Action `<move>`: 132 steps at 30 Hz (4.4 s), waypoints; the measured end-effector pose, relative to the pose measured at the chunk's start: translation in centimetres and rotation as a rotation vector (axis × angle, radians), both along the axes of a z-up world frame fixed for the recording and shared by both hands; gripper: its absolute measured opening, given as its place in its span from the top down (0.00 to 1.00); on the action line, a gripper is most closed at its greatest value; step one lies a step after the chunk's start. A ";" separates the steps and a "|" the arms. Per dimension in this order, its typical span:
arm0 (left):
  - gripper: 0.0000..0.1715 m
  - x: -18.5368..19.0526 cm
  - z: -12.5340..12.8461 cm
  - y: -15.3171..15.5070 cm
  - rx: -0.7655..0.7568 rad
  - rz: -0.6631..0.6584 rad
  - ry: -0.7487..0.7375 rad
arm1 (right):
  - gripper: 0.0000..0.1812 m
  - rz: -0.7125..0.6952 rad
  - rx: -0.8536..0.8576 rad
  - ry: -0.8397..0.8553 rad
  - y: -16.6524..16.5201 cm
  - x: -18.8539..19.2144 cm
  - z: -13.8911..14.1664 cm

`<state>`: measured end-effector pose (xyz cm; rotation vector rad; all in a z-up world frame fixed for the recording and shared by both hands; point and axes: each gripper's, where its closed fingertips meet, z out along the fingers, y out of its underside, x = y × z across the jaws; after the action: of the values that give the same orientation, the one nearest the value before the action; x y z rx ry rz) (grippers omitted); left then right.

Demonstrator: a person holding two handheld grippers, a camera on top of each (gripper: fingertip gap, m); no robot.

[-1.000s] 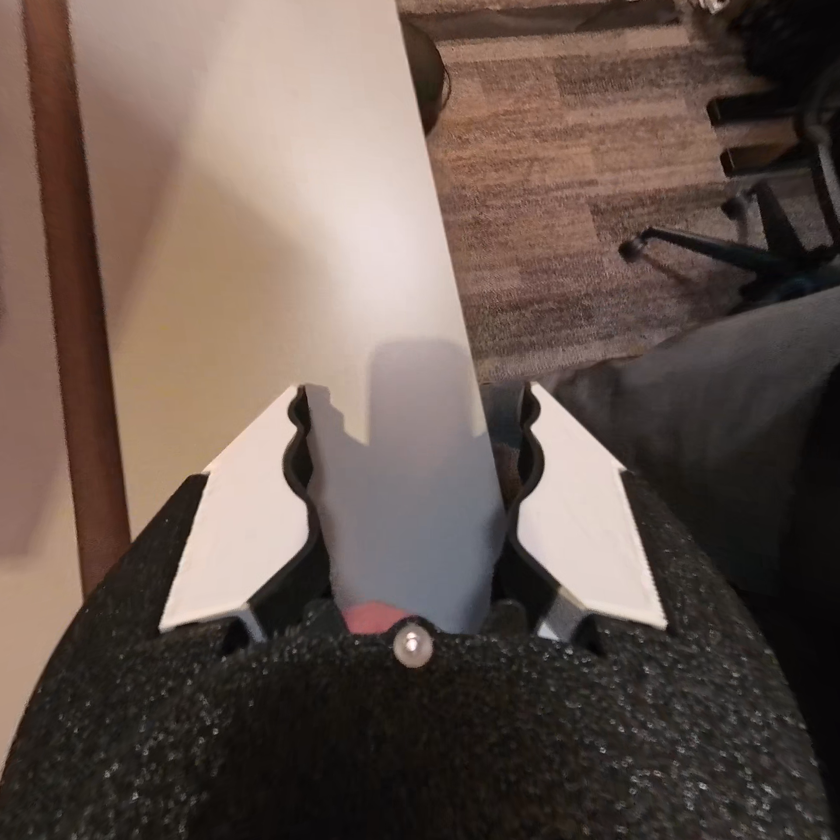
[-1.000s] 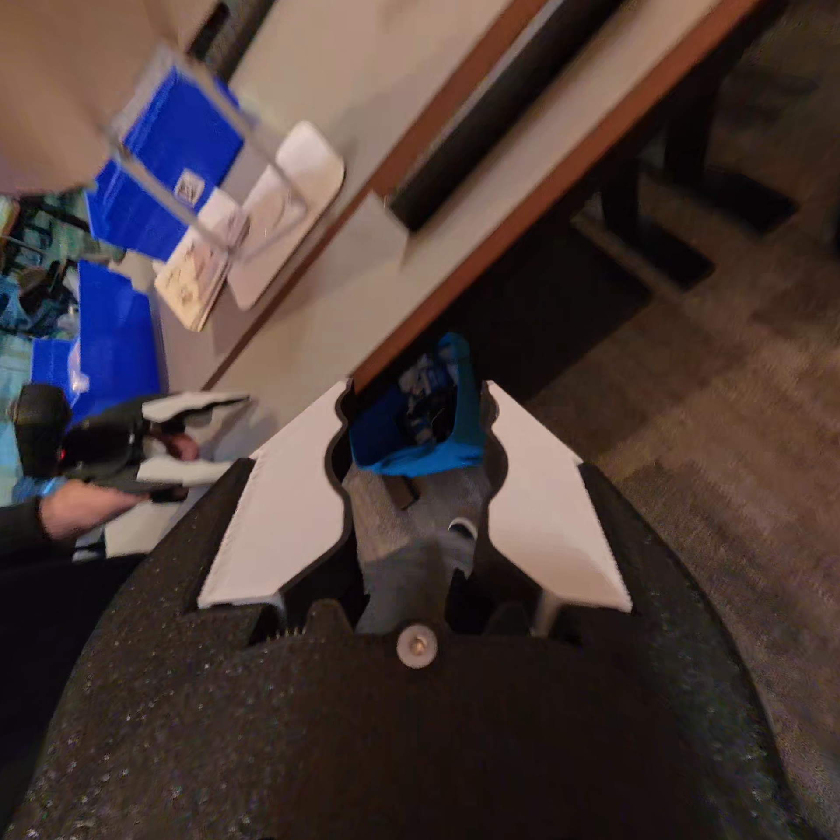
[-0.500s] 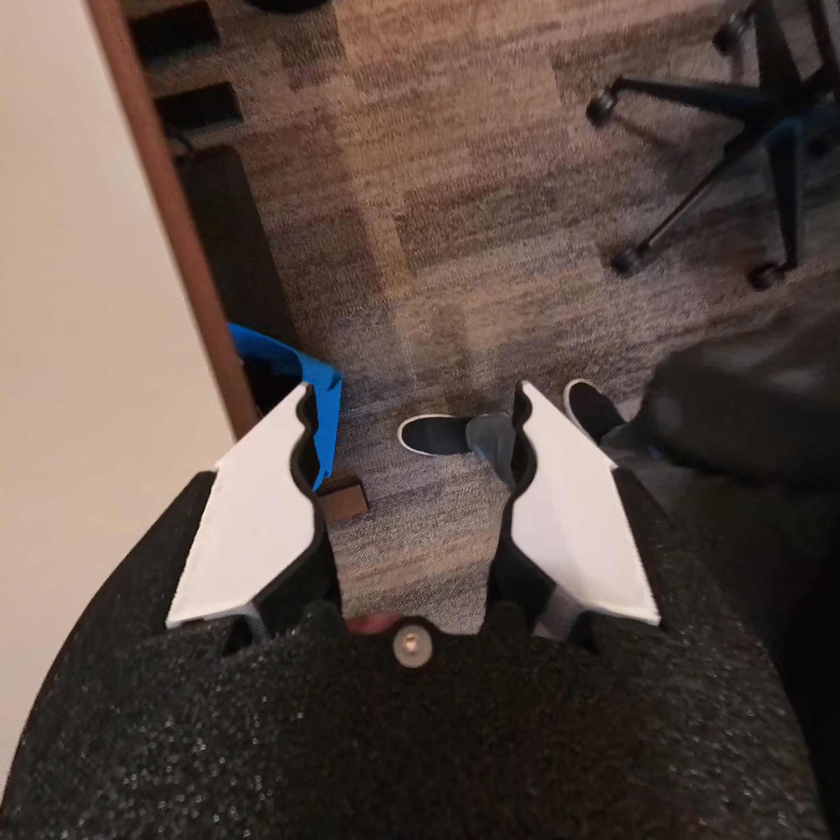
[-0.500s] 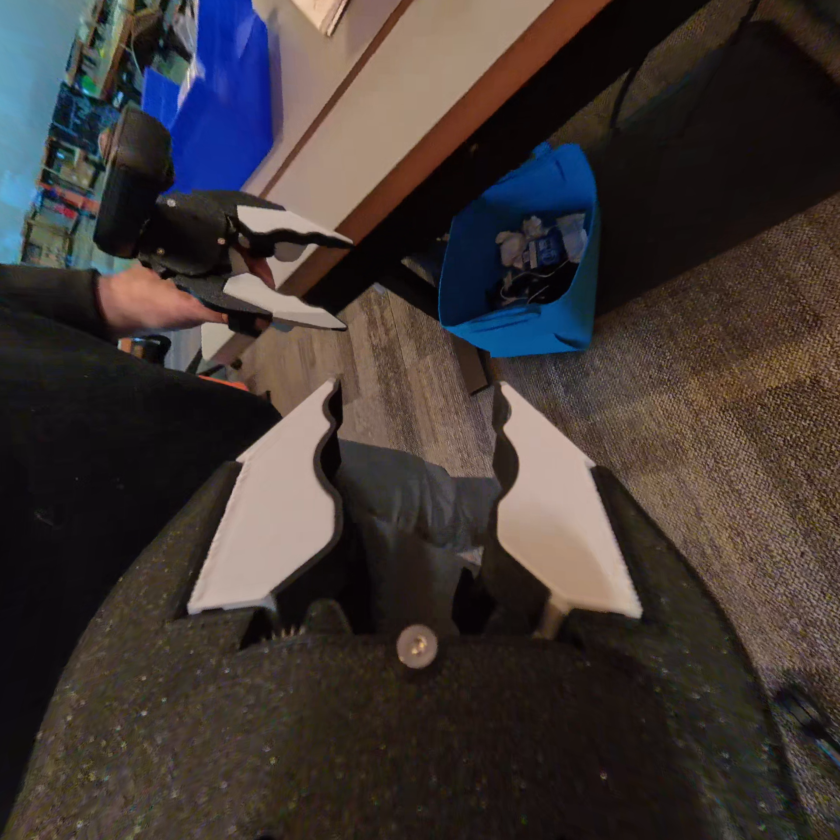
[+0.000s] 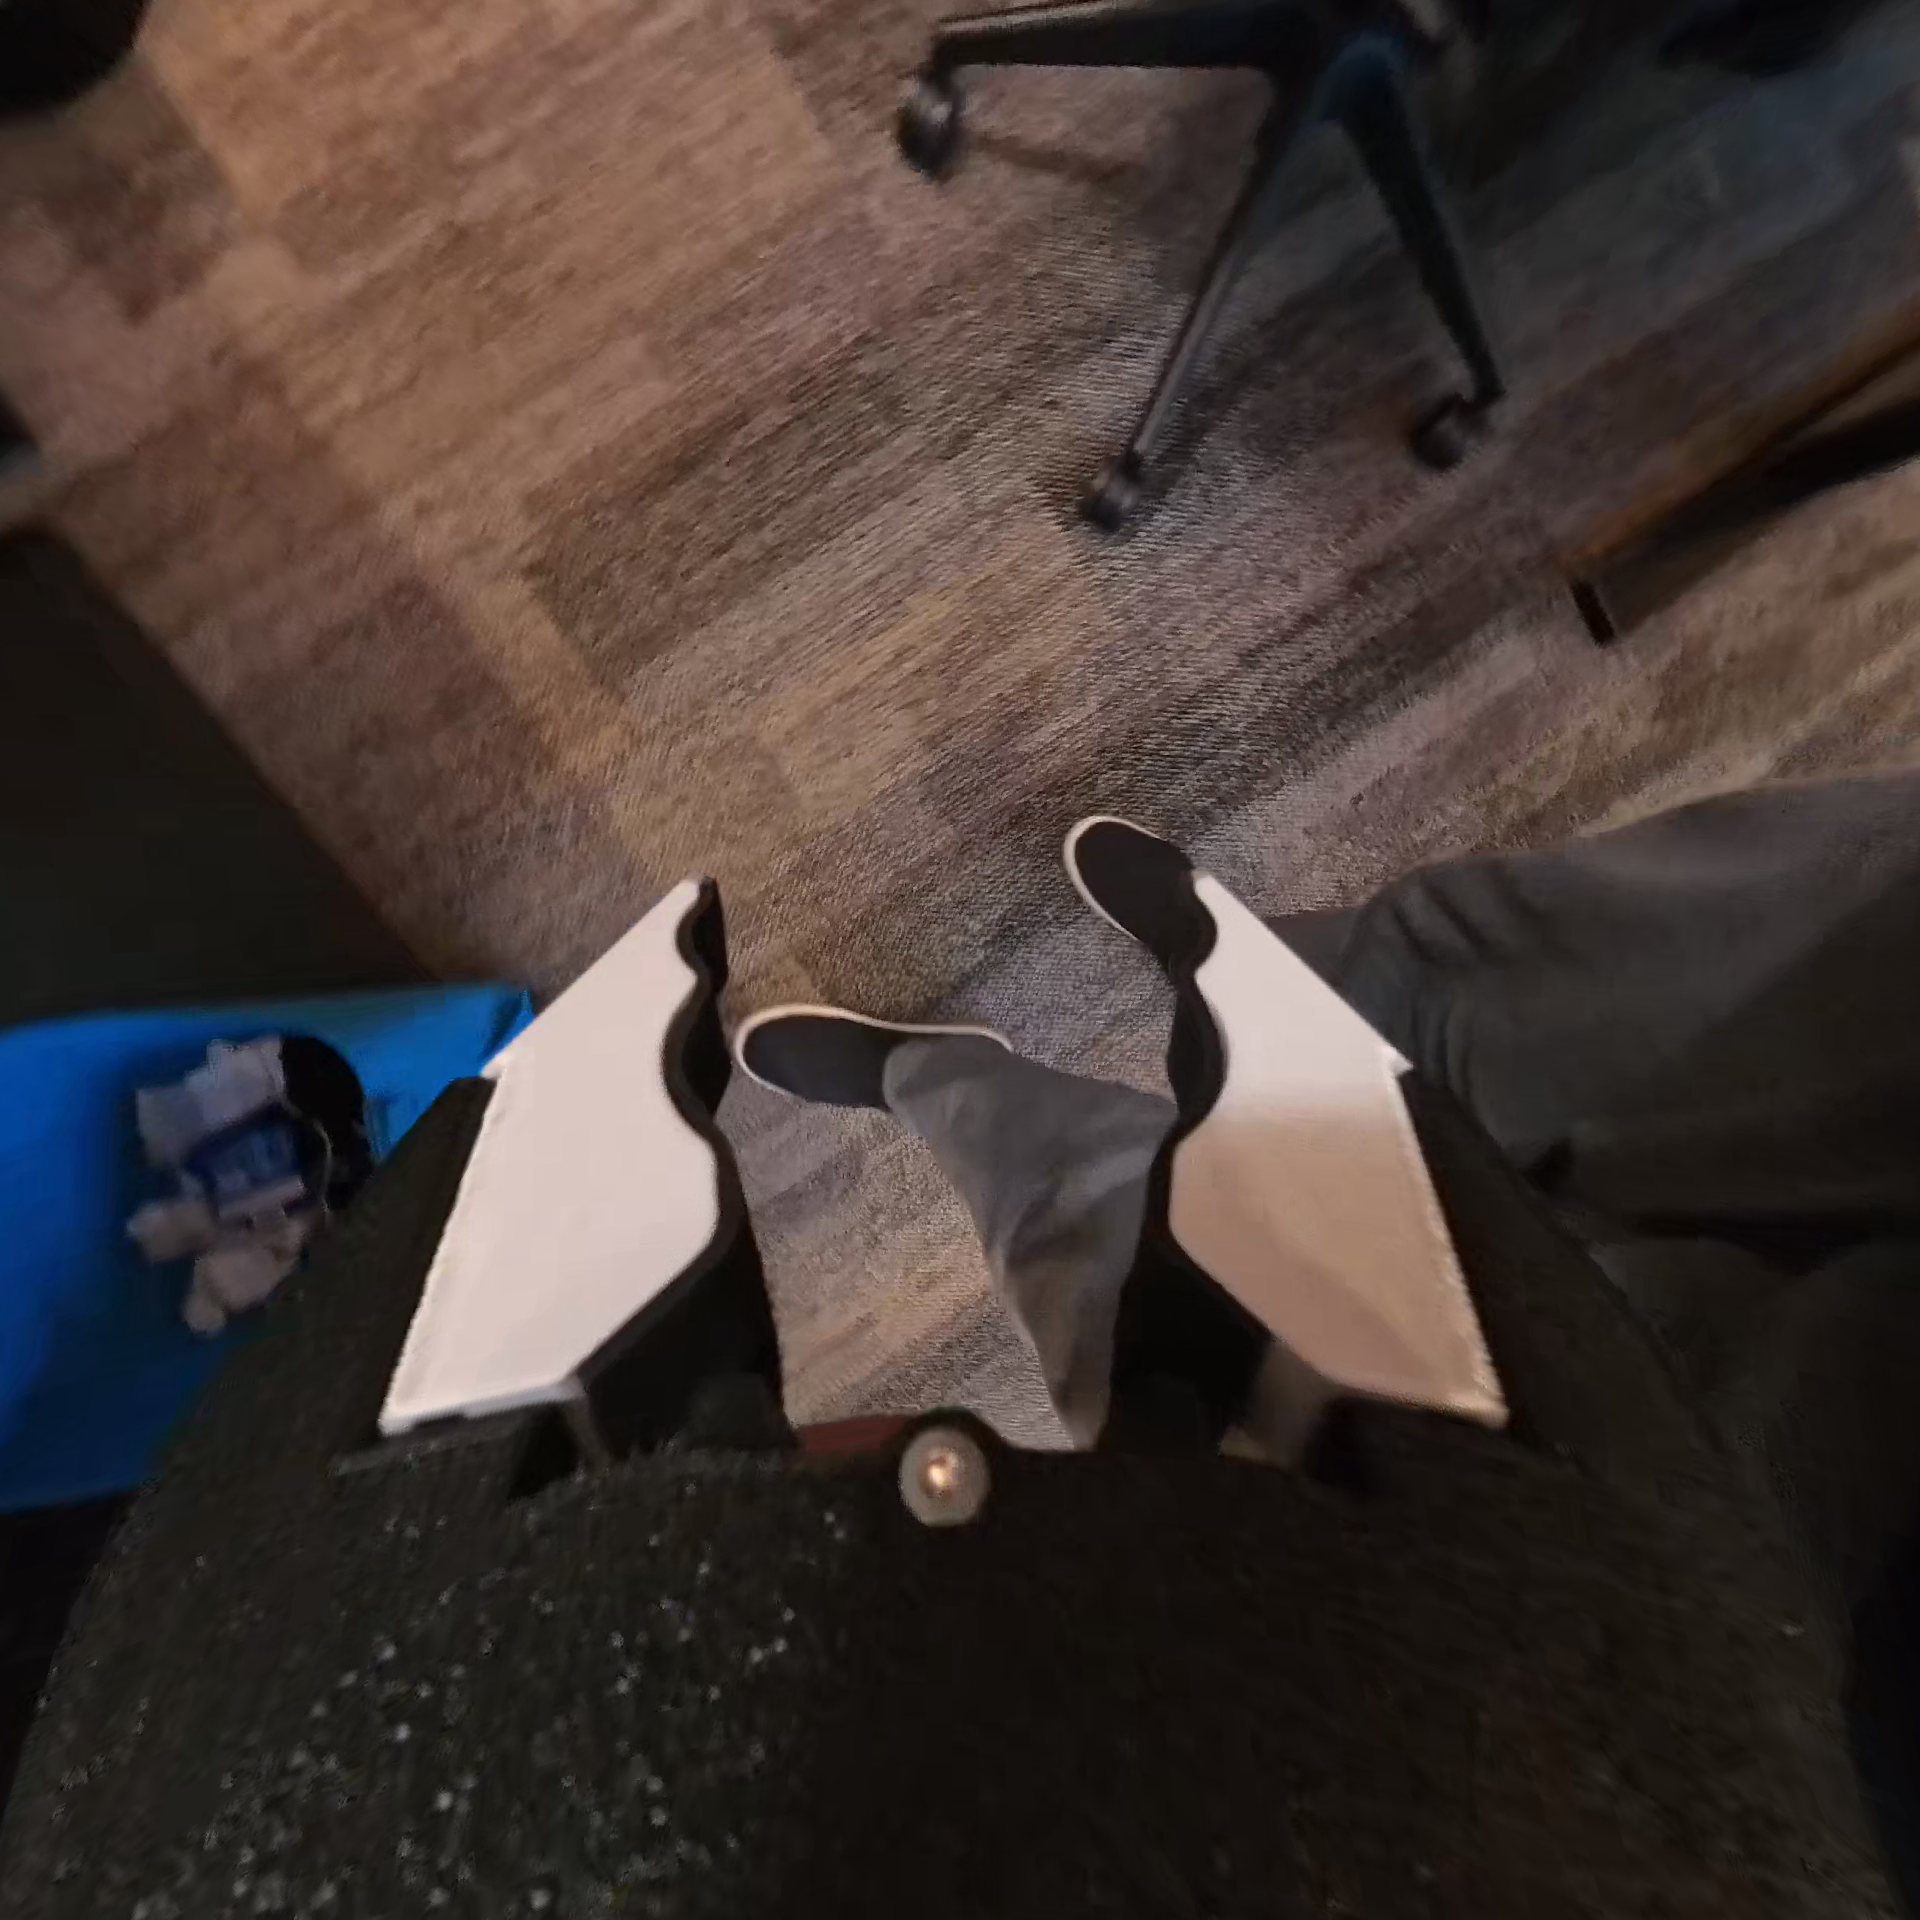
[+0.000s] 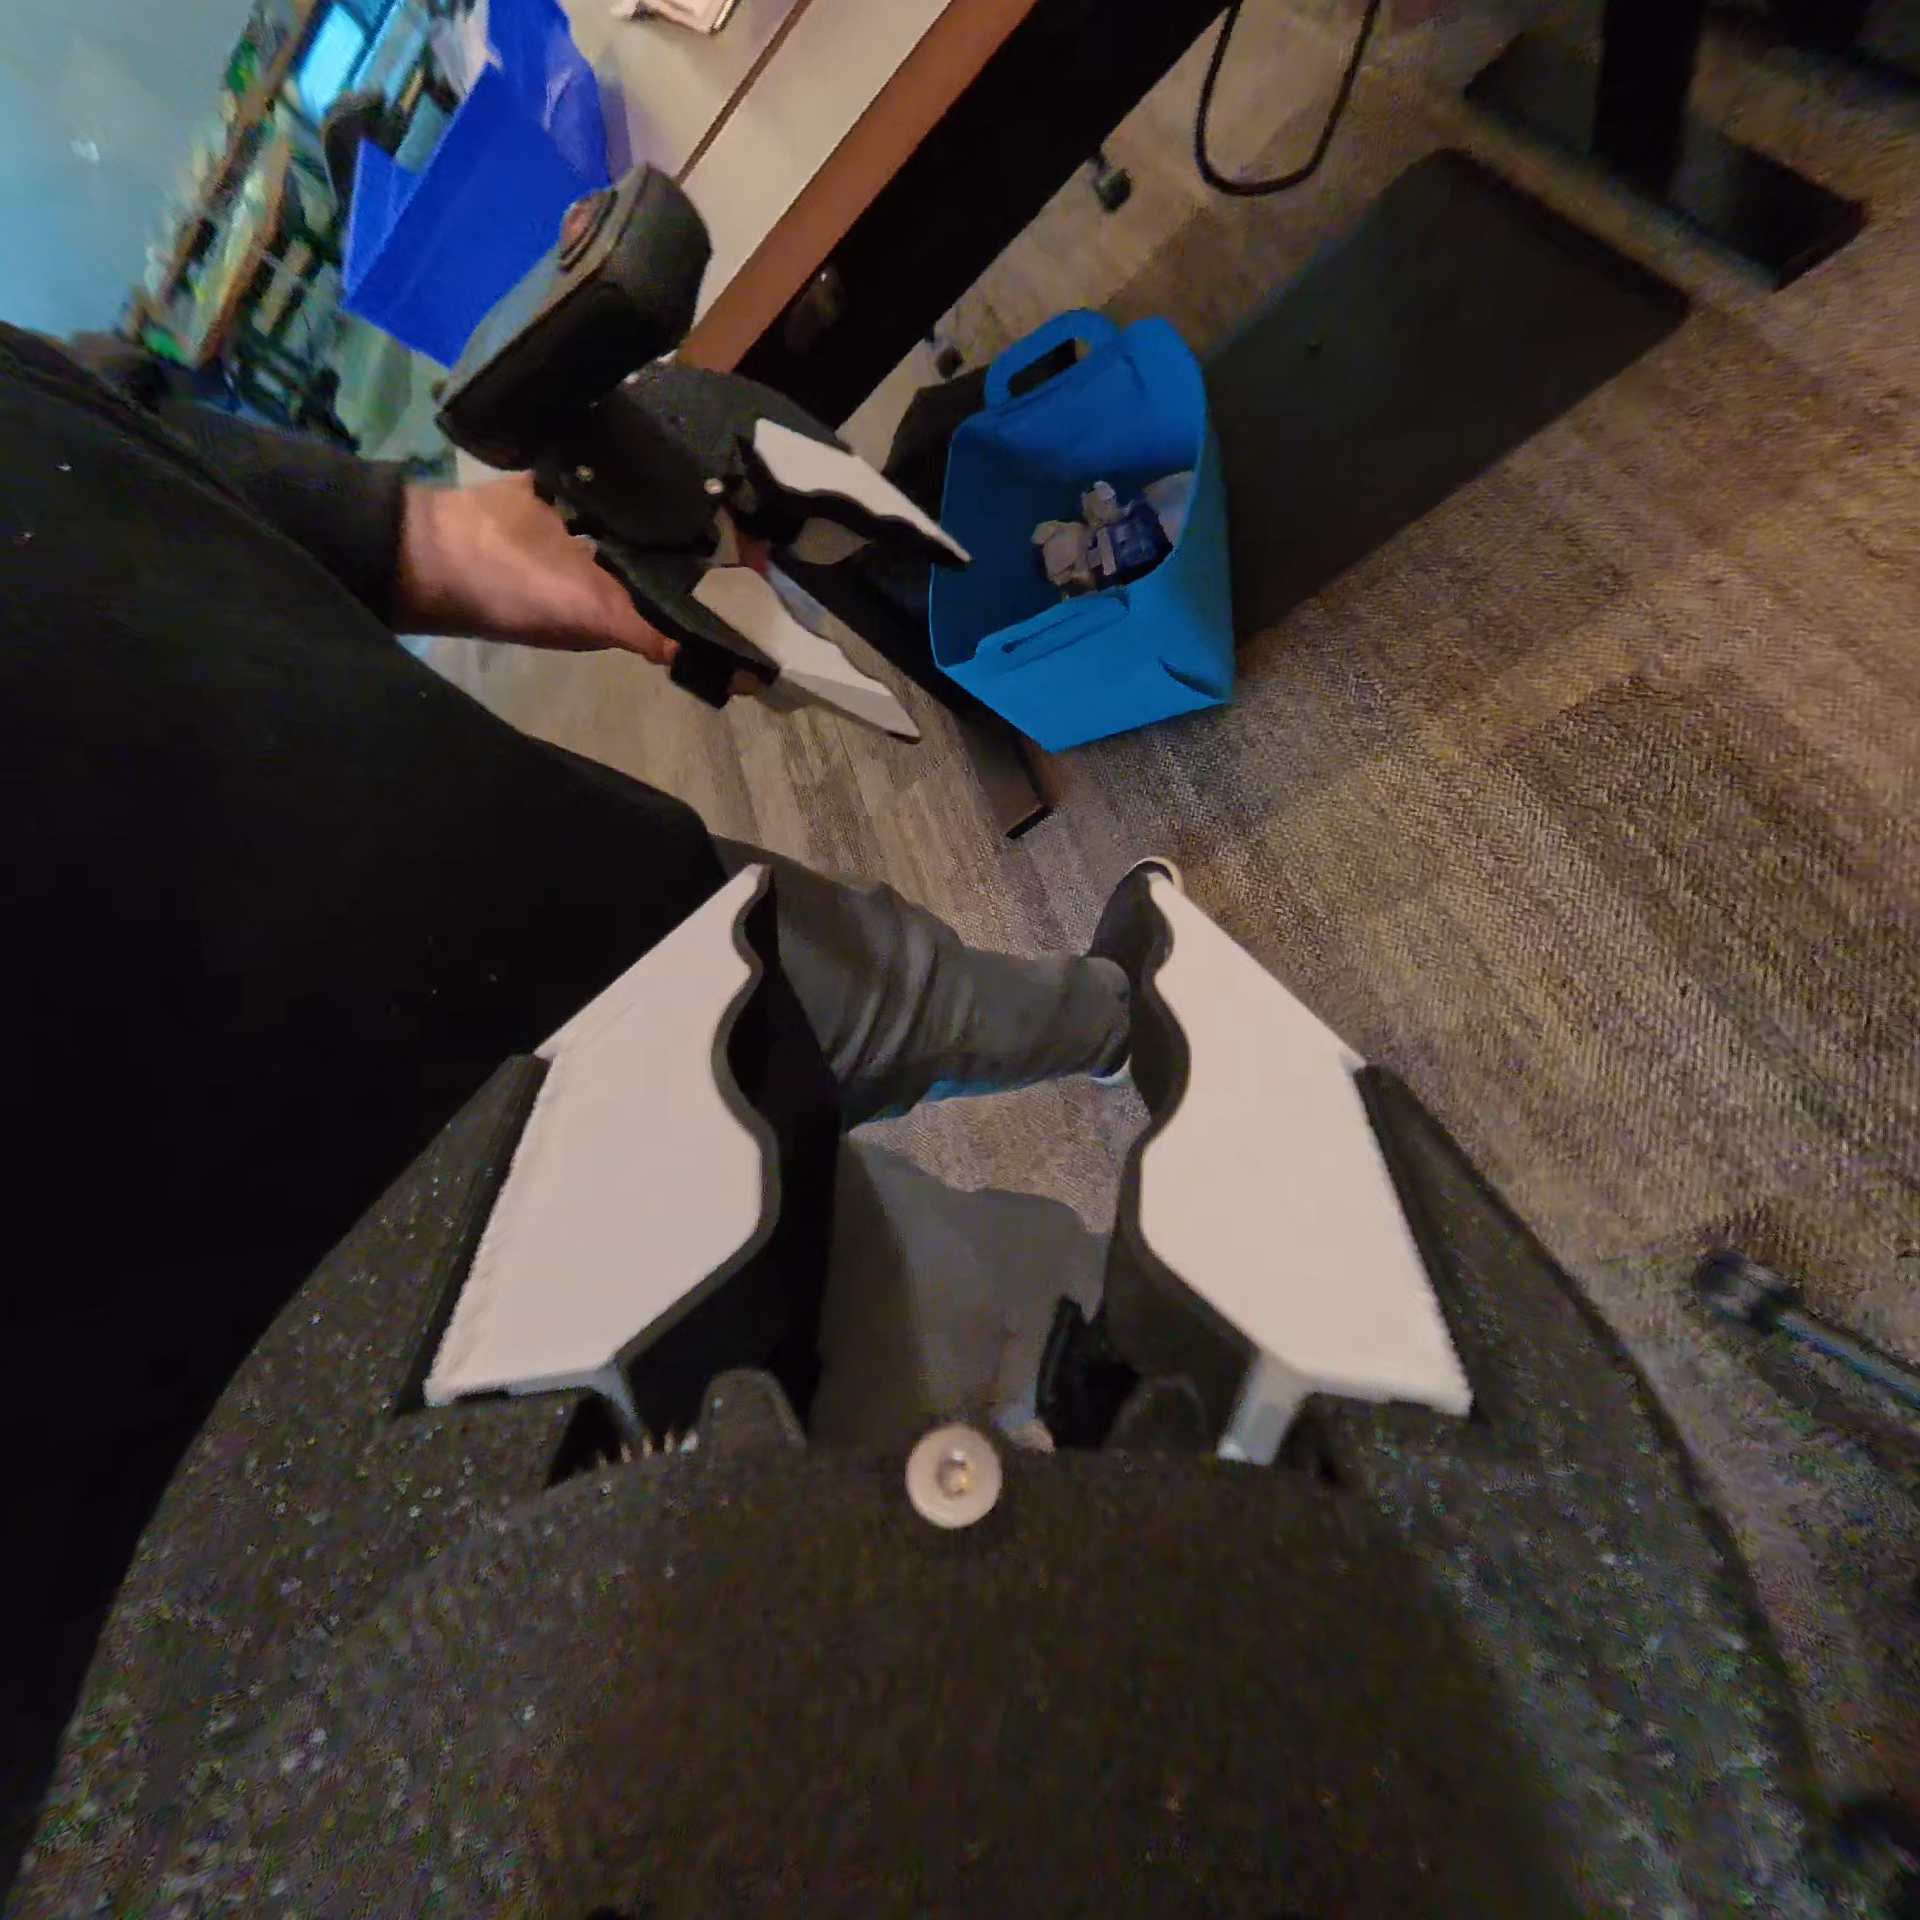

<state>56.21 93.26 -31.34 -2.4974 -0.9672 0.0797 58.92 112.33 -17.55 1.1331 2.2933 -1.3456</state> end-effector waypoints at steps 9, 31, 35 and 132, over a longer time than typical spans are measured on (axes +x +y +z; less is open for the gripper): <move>0.48 0.8 0.7 8.1 0.043 -0.115 -0.085 | 0.53 -0.139 -0.103 -0.137 4.2 5.8 -2.1; 0.34 6.7 0.4 -27.9 -0.401 0.285 0.233 | 0.53 -0.037 -0.138 -0.347 -9.9 21.2 -10.8; 0.33 4.0 2.8 -33.0 -0.346 0.386 0.324 | 0.52 0.029 -0.085 -0.341 -13.7 22.6 -12.5; 0.70 -61.3 -70.8 -65.9 -0.295 1.166 0.170 | 0.55 -0.566 0.132 -0.139 -3.4 -41.5 -38.7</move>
<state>-5.10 27.38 -102.11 -1.7461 -2.2903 0.8112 17.46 108.90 -56.21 1.9576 2.0641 -1.2364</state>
